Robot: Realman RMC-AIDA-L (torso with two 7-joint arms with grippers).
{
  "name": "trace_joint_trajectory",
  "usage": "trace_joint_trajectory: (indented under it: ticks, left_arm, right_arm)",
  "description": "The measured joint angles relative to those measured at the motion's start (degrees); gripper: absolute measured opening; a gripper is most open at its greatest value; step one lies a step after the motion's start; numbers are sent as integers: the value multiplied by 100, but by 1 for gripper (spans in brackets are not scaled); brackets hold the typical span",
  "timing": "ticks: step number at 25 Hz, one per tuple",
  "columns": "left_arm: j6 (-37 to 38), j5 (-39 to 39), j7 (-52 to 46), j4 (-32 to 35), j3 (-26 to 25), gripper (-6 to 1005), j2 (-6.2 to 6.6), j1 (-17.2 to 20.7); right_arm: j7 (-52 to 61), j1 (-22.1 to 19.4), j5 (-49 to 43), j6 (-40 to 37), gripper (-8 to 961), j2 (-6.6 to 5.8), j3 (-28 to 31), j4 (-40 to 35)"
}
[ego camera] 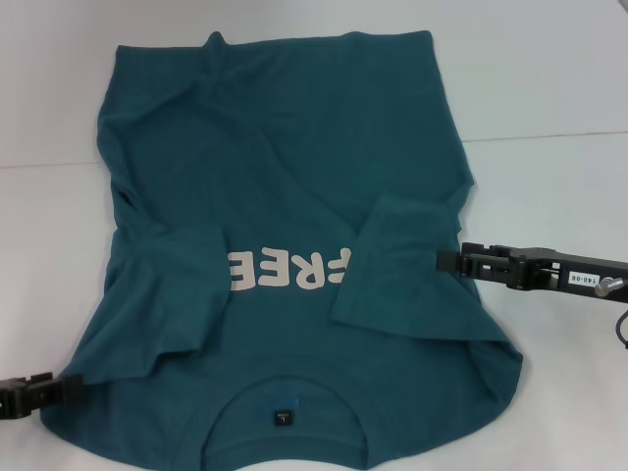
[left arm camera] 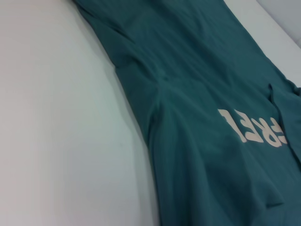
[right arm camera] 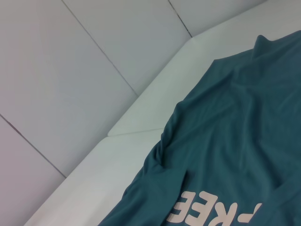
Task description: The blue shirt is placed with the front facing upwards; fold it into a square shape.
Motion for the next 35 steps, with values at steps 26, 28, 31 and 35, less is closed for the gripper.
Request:
trace_joint_trajectory:
  ticks: [26,28,31,35]
  left_arm:
    - [-160,146,-121,182,48,-1,-58,-18]
    - [-162,146,-143,186,23,-1,-43,-11]
    - [-147,145,-233,279,18,-1,-32,20]
    - [-71,150,-266,418,24,-2,-48,54]
  right_arm:
    - [0,-24,6,11,811,-4,19,15]
    - [32,-43,-9,16,811,-30,19,14]
    - [249,-87,-76,8,811,-119,-12,4]
    - [602,-167,-355,-30,810,-271,-15,-22]
